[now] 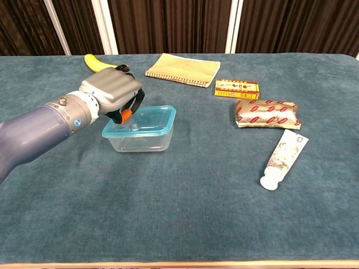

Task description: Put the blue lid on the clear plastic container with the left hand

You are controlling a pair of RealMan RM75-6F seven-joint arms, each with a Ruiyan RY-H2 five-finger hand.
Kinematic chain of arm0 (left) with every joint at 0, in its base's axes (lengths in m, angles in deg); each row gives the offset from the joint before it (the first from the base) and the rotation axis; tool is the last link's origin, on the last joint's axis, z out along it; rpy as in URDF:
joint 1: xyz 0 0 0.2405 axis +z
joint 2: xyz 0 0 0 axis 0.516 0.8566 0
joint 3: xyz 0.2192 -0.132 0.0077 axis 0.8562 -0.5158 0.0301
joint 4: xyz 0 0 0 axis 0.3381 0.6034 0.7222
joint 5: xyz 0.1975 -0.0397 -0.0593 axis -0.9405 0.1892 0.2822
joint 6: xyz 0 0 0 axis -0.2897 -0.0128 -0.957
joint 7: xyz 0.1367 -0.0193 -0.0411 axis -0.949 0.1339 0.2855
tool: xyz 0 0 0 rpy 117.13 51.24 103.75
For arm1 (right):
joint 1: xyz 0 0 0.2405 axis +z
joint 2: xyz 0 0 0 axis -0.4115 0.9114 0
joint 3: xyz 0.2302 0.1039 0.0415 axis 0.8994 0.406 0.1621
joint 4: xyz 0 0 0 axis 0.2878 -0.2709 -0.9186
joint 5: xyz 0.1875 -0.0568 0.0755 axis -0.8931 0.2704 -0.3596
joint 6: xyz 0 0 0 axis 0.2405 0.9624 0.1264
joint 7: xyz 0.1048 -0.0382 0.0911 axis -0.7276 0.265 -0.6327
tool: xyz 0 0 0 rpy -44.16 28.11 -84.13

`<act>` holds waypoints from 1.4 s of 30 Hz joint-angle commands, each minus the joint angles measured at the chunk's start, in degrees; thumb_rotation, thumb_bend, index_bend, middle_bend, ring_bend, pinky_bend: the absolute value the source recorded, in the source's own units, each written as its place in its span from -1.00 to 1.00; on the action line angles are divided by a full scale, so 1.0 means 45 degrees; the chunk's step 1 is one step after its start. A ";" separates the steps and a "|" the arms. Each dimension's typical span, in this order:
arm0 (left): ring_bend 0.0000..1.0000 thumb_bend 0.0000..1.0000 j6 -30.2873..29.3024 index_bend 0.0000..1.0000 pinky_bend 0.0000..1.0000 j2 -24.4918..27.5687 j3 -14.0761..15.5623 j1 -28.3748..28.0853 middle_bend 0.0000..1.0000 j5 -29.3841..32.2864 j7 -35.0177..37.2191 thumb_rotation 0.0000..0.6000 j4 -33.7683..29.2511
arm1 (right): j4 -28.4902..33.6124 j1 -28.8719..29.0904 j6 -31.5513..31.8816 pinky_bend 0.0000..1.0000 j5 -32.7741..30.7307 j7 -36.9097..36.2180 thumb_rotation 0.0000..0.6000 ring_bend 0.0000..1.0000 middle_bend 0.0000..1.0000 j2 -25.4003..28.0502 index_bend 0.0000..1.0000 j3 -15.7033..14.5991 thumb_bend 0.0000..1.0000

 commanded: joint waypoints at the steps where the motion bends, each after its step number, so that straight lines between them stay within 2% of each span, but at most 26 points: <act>1: -0.67 -0.02 0.0050 0.30 -0.92 -0.0031 0.0023 0.0029 0.13 0.0012 -0.0006 1.00 0.0059 | 0.0001 -0.0002 0.0001 -1.00 -0.0004 -0.0004 1.00 -1.00 -1.00 0.0003 -0.90 0.0001 -0.46; 5: -0.67 -0.02 -0.0132 0.29 -0.92 0.0075 -0.0218 0.0011 0.13 -0.0097 0.0151 1.00 -0.0186 | -0.0008 -0.0005 0.0022 -1.00 0.0029 -0.0009 1.00 -1.00 -1.00 -0.0002 -0.90 -0.0002 -0.46; 8: -0.68 -0.02 -0.0849 0.23 -0.92 0.0435 -0.0666 -0.0014 0.09 -0.0467 0.0334 1.00 -0.0922 | -0.0013 -0.0007 0.0029 -1.00 0.0042 -0.0015 1.00 -1.00 -1.00 -0.0004 -0.90 -0.0005 -0.46; 9: -0.69 -0.03 -0.1200 0.17 -0.92 0.0655 -0.0853 -0.0004 0.06 -0.0630 0.0353 1.00 -0.1343 | -0.0014 -0.0005 0.0029 -1.00 0.0049 -0.0013 1.00 -1.00 -1.00 -0.0006 -0.90 -0.0007 -0.46; 12: -0.81 -0.10 -0.2154 -0.19 -0.93 0.1355 -0.1273 0.0148 -0.15 -0.0897 0.0133 1.00 -0.2646 | -0.0027 -0.0005 0.0039 -1.00 0.0075 0.0001 1.00 -1.00 -1.00 -0.0013 -0.90 -0.0014 -0.46; 14: -0.88 -0.17 -0.2940 -0.34 -0.93 0.1930 -0.1517 0.0414 -0.28 -0.0983 -0.0125 1.00 -0.3759 | -0.0065 -0.0007 0.0096 -1.00 0.0119 0.0032 1.00 -1.00 -1.00 -0.0040 -0.90 -0.0005 -0.46; 17: -0.97 -0.26 -0.4028 -0.40 -0.93 0.2828 -0.1533 0.1026 -0.44 -0.1102 -0.0515 1.00 -0.5314 | -0.0106 -0.0006 0.0106 -1.00 0.0157 0.0083 1.00 -1.00 -1.00 -0.0053 -0.90 -0.0025 -0.46; 22: -1.00 -0.35 -0.5836 -0.47 -0.93 0.4569 -0.0984 0.2623 -0.59 -0.1094 -0.0843 1.00 -0.7757 | -0.0186 0.0009 0.0148 -1.00 0.0222 0.0193 1.00 -1.00 -1.00 -0.0070 -0.90 -0.0023 -0.46; 24: -1.00 -0.37 -0.6628 -0.49 -0.93 0.5411 -0.0561 0.3630 -0.63 -0.1101 -0.0244 1.00 -0.8696 | -0.0230 0.0015 0.0178 -1.00 0.0293 0.0260 1.00 -1.00 -1.00 -0.0086 -0.90 -0.0042 -0.46; 27: -1.00 -0.39 -0.7237 -0.51 -0.94 0.6506 0.0237 0.4924 -0.66 -0.1403 0.1160 1.00 -0.9297 | -0.0317 0.0032 0.0232 -1.00 0.0442 0.0344 1.00 -1.00 -1.00 -0.0108 -0.90 -0.0070 -0.46; 30: -1.00 -0.39 -0.7472 -0.51 -0.97 0.7260 0.1058 0.6027 -0.71 -0.2041 0.3159 1.00 -0.9147 | -0.0387 0.0048 0.0258 -1.00 0.0530 0.0419 1.00 -1.00 -1.00 -0.0127 -0.90 -0.0087 -0.46; 35: -1.00 -0.39 -0.7887 -0.53 -0.98 0.7793 0.2275 0.7603 -0.79 -0.3168 0.6055 1.00 -0.8169 | -0.0485 0.0043 0.0420 -1.00 0.0840 0.0566 1.00 -1.00 -1.00 -0.0111 -0.90 -0.0152 -0.46; 42: -1.00 -0.39 -0.8285 -0.56 -0.98 0.8137 0.2972 0.8599 -0.86 -0.4471 0.7860 1.00 -0.7491 | -0.0539 0.0076 0.0462 -1.00 0.1206 0.0706 1.00 -1.00 -1.00 -0.0123 -0.90 -0.0288 -0.46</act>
